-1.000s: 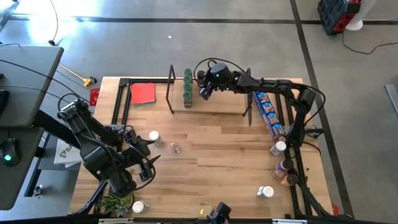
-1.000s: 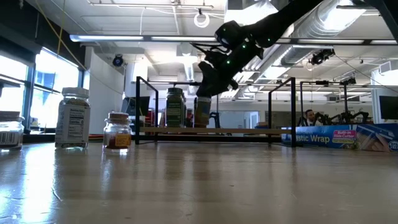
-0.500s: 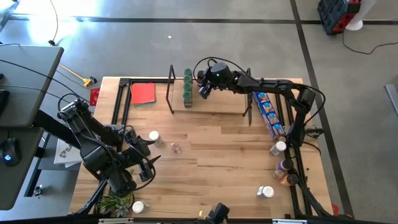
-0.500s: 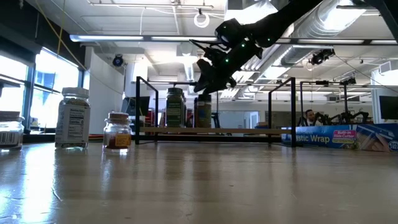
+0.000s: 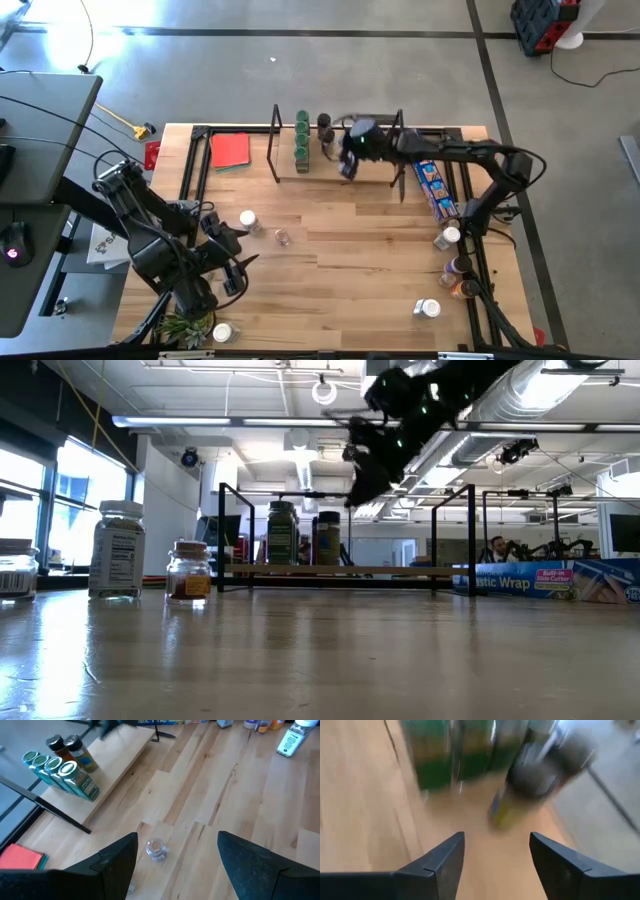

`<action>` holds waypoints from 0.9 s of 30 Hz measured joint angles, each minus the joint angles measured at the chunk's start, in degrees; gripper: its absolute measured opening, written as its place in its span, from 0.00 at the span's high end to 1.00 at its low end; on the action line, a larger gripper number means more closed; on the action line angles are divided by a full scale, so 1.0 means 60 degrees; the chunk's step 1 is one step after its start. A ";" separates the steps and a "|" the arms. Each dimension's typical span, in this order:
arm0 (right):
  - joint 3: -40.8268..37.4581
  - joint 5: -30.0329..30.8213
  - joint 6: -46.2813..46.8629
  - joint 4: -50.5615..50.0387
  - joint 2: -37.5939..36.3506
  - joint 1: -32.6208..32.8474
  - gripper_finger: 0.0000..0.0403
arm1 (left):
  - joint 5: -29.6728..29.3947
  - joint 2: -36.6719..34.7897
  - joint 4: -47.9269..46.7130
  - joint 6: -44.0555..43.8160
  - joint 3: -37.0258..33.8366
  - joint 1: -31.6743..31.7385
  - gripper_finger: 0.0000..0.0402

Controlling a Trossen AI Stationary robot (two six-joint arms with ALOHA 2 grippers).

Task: Shelf spices
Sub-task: Put the left black seasoning bottle on the shelf aligned with the other black seasoning bottle

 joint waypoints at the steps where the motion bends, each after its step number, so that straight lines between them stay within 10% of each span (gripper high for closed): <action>1: -0.0390 0.0045 0.0194 0.0504 0.0053 -0.0035 0.49 | -0.0003 0.0060 -0.0009 0.0000 0.0000 -0.0023 0.33; 7: -0.1375 0.0079 0.1109 0.2974 0.0754 -0.0244 0.59 | 0.0011 0.0296 -0.0023 0.0131 0.0000 -0.0033 0.33; 27: 0.0306 -0.0040 0.1468 0.2960 0.2519 -0.0475 0.71 | 0.0022 0.0306 0.0076 0.0080 0.0000 0.0036 0.33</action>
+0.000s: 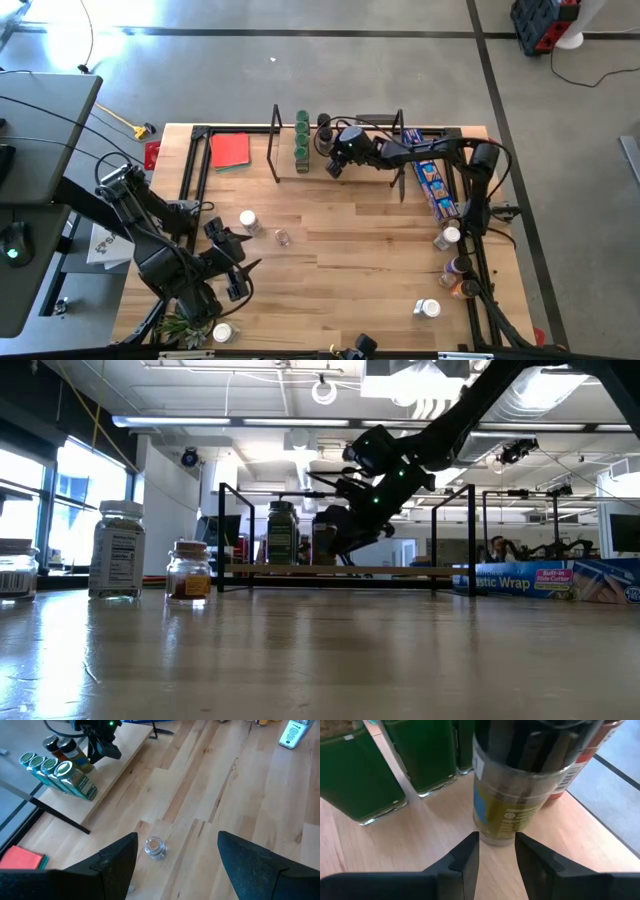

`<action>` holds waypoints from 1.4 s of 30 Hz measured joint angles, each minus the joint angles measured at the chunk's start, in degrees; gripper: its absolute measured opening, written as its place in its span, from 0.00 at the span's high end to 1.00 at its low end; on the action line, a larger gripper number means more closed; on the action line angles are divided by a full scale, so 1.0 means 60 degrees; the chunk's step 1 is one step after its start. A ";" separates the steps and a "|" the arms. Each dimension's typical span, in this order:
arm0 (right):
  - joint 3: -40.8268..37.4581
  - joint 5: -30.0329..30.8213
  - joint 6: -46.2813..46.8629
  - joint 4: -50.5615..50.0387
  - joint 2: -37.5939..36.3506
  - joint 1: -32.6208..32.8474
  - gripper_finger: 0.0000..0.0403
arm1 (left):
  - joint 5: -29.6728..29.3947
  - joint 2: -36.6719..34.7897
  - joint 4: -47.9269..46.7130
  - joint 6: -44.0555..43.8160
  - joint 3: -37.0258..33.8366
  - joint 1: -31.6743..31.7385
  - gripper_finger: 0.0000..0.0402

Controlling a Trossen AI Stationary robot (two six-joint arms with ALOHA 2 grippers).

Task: Shelf spices
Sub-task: Put the left black seasoning bottle on the shelf aligned with the other black seasoning bottle, then put the bottom black seasoning bottle on the shelf aligned with the other black seasoning bottles

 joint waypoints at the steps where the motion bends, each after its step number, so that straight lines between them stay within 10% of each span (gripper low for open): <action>1: 0.0000 0.0000 0.0006 0.0024 0.0000 0.0000 0.71 | 0.0000 0.0000 0.0000 0.0000 0.0000 0.0000 0.33; 33: -0.0004 -0.0118 0.0251 0.0734 -0.0003 -0.0251 0.71 | 0.0018 0.0000 0.0011 -0.0004 -0.0004 -0.0004 0.33; 42: -0.0007 0.0944 -0.0111 -0.2648 -0.1754 0.0285 0.71 | -0.0036 0.0000 0.0025 -0.0004 -0.0004 -0.0004 0.33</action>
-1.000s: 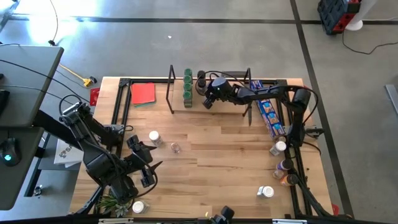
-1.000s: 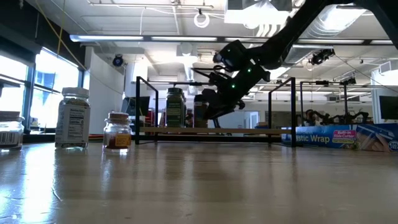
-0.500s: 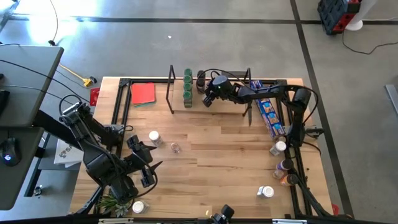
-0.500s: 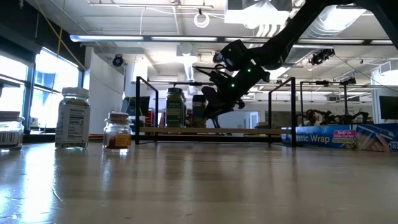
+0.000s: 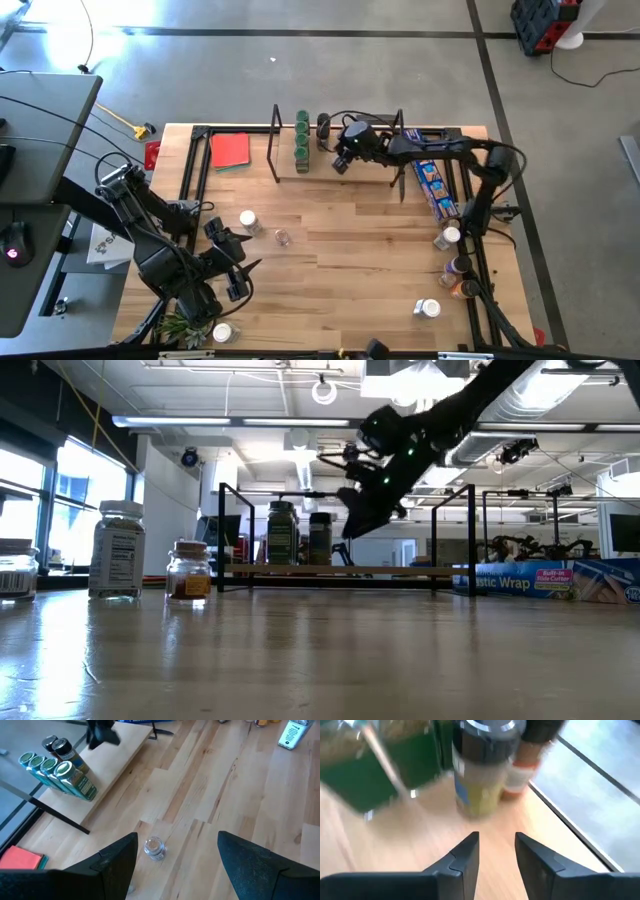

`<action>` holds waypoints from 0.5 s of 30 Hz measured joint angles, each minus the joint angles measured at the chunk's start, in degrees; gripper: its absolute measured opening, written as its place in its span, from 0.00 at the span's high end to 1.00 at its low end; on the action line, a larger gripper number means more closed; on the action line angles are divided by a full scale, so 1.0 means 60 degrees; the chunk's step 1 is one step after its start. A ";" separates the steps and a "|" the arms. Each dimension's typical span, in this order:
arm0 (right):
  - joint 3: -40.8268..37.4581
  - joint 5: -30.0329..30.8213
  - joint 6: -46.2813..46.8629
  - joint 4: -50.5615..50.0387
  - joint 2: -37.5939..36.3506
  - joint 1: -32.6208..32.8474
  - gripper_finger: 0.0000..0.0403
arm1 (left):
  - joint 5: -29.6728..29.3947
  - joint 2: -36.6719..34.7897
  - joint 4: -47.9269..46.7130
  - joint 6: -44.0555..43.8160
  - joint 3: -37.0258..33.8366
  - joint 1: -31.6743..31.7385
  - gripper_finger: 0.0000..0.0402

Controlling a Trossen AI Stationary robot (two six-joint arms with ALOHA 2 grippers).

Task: Shelf spices
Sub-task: Put the bottom black seasoning bottle on the shelf aligned with the other black seasoning bottles

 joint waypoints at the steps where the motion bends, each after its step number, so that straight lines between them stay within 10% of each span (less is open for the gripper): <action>1: 0.0000 0.0191 -0.0107 -0.0710 -0.0375 0.0194 0.71 | -0.0050 0.0000 0.0002 -0.0003 0.0000 0.0000 0.33; 8: 0.0000 0.1207 -0.0793 -0.5371 -0.3541 0.4058 0.71 | -0.1378 0.0324 0.0170 0.0030 -0.0004 -0.0091 0.33; 15: 0.0000 -0.0080 0.2557 -0.6903 -0.5054 0.9112 0.71 | -0.2429 0.1341 0.0344 0.0195 -0.0004 -0.0085 0.33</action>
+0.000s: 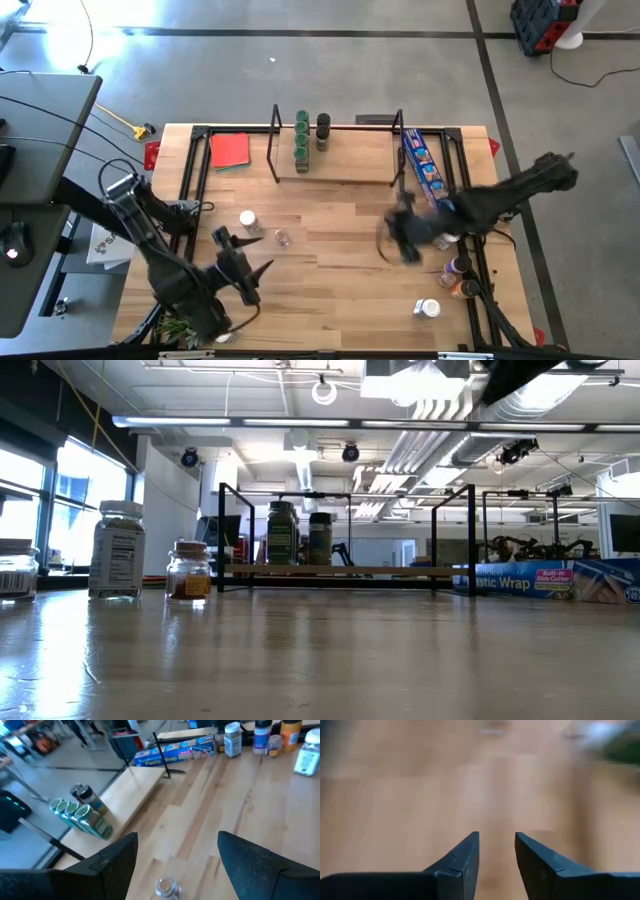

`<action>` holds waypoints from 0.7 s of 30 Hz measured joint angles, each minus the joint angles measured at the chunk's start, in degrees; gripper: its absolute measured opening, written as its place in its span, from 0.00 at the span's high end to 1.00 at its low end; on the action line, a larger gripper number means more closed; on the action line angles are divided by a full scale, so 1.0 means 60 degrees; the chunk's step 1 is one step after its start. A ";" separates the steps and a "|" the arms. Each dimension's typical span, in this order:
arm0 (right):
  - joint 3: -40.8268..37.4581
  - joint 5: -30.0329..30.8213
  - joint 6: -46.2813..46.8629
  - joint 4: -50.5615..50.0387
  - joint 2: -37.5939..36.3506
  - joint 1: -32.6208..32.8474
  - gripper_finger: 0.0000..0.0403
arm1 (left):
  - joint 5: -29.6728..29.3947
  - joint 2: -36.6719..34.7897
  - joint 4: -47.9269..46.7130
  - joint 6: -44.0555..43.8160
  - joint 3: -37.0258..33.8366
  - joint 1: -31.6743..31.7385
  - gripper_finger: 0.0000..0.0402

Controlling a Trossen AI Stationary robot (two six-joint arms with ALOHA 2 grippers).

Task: Shelf spices
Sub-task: Put the bottom black seasoning bottle on the shelf aligned with the other black seasoning bottles

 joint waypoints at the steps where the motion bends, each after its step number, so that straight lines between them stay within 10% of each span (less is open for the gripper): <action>1: 0.0011 -0.0443 0.0694 -0.0014 -0.0022 0.0512 0.71 | -0.0033 0.0158 0.0004 -0.0021 0.0000 0.0034 0.33; 13: 0.0794 -0.4799 0.6960 -0.4946 0.1533 0.3189 0.68 | -0.0001 0.1176 0.0167 -0.0137 -0.0004 0.0282 0.33; 21: 0.0794 -0.5890 0.7751 -0.6167 0.1716 0.3293 0.41 | 0.0127 0.1173 0.0126 -0.0042 -0.0004 0.0260 0.33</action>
